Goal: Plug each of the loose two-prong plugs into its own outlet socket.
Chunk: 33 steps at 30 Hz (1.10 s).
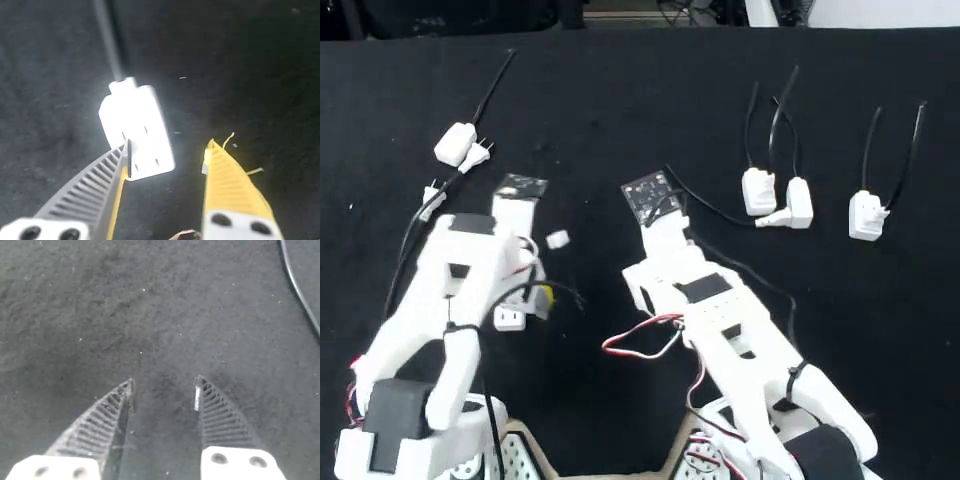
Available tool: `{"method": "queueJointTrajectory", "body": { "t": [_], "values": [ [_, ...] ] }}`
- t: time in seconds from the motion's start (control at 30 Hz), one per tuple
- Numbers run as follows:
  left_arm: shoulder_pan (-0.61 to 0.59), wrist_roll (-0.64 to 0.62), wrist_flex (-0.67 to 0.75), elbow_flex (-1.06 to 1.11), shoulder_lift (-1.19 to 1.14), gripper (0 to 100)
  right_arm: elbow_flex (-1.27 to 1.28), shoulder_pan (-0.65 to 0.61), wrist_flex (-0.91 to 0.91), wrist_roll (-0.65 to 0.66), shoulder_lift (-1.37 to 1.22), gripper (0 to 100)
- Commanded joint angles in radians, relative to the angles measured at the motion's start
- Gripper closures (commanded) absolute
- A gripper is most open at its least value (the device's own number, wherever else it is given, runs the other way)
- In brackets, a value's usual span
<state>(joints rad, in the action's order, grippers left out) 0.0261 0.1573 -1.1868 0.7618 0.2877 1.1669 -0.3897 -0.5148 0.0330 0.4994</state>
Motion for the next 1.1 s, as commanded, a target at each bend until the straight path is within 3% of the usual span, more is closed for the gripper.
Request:
{"method": "queueJointTrajectory", "body": {
  "t": [0.0,0.1,0.37,0.53,0.67,0.83,0.97,1.07],
  "values": [
    [0.010,-0.017,0.011,-0.016,0.003,76,-0.025,0.021,0.017,-0.009,0.038,82.2],
    [-0.077,0.003,-0.035,-0.059,0.008,76,-0.025,0.020,0.017,-0.009,0.038,82.2],
    [-0.369,0.236,-0.055,-0.168,0.031,76,-0.025,0.020,0.017,-0.009,0.038,82.2],
    [-0.437,0.265,0.150,-0.024,0.031,76,-0.024,0.020,0.017,-0.009,0.038,82.2],
    [-0.344,0.203,0.245,0.124,0.041,76,-0.024,0.020,0.017,-0.009,0.038,82.2],
    [-0.136,0.011,0.218,0.124,0.041,76,-0.025,0.025,0.018,-0.009,0.038,82.2],
    [0.024,-0.089,0.215,0.134,0.041,76,-0.025,0.025,0.023,-0.009,0.038,82.2],
    [0.079,-0.112,0.195,0.140,0.041,76,-0.024,0.021,0.025,-0.009,0.038,82.2]
  ]
}}
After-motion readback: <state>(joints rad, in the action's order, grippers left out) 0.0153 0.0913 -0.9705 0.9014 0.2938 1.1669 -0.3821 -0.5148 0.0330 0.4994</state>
